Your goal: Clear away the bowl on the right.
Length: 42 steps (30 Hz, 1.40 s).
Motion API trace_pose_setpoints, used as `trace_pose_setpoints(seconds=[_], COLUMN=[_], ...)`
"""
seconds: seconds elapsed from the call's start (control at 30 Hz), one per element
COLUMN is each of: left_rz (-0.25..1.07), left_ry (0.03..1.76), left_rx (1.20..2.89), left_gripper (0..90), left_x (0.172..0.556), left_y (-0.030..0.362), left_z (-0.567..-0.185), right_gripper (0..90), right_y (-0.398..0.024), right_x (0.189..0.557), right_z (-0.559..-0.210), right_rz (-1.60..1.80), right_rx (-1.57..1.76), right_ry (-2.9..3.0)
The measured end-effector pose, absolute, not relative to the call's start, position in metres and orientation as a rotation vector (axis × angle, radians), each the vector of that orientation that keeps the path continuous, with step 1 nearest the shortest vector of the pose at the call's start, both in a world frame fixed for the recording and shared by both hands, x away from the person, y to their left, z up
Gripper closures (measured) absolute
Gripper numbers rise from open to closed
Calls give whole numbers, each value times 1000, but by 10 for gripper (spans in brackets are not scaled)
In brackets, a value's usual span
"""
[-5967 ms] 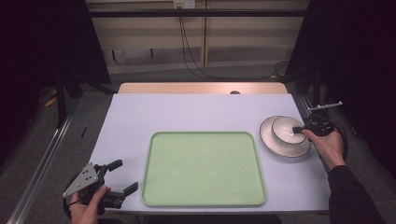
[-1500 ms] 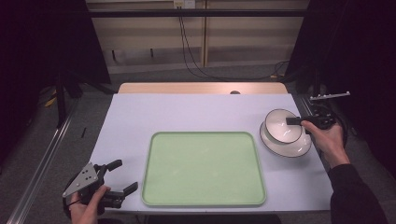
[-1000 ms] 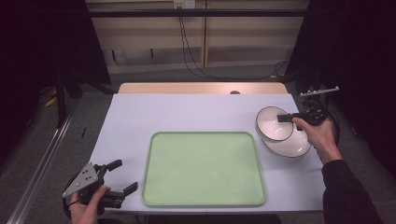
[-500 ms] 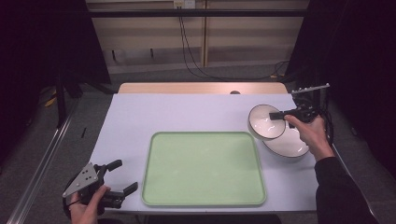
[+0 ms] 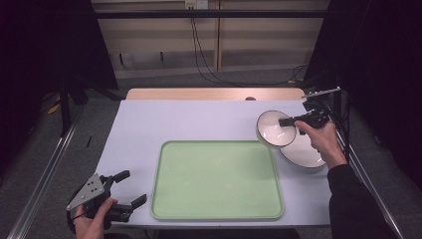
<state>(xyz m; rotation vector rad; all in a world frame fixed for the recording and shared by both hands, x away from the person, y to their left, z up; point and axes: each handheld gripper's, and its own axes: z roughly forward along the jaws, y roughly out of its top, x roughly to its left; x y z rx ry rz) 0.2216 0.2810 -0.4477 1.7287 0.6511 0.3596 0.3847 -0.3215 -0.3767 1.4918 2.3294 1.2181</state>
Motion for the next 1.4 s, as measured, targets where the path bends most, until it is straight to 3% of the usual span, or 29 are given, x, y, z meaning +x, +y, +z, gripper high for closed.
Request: trace_pose_setpoints(seconds=[1.4], left_rz=[367], left_ry=[659], left_rx=[1729], left_gripper=[13], left_x=[222], left_y=[282], left_z=[-448], right_gripper=[823], right_y=[-276], right_x=[409], right_z=[-413], right_rz=[1066], right_rx=[1549], right_ry=[2453])
